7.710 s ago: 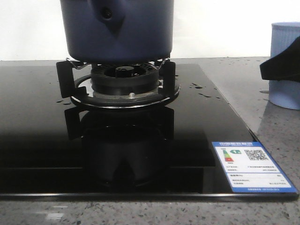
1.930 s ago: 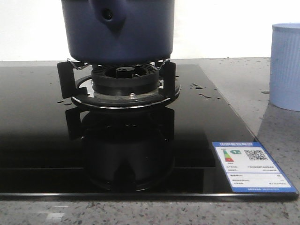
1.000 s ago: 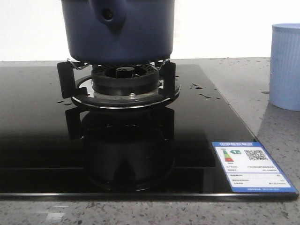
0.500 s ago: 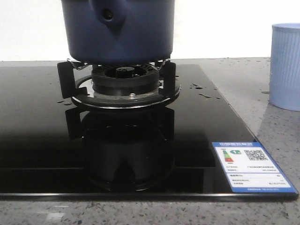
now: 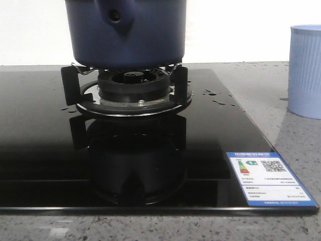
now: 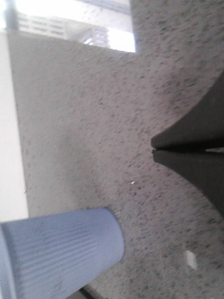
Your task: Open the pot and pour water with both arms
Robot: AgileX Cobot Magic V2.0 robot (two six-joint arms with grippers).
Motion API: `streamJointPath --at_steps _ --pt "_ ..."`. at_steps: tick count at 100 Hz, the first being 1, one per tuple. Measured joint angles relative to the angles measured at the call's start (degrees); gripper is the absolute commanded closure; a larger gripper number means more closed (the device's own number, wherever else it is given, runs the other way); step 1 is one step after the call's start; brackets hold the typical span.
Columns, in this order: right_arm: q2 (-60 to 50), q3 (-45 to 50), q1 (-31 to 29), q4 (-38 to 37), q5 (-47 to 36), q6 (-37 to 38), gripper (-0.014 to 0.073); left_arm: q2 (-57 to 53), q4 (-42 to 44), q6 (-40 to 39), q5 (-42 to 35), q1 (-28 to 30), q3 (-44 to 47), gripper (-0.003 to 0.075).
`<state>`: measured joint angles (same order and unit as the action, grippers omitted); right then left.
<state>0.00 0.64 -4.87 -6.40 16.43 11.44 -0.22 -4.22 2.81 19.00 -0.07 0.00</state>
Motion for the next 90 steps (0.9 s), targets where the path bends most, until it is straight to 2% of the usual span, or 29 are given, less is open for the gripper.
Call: streamJointPath --at_steps 8,90 --pt "-0.4 -0.1 -0.1 0.3 2.3 0.0 0.0668 0.0 0.0 0.0 0.0 0.0 0.0 0.0739" --pt "-0.5 -0.1 -0.2 0.3 2.3 -0.4 0.0668 0.0 0.0 0.0 0.0 0.0 0.0 0.0739"
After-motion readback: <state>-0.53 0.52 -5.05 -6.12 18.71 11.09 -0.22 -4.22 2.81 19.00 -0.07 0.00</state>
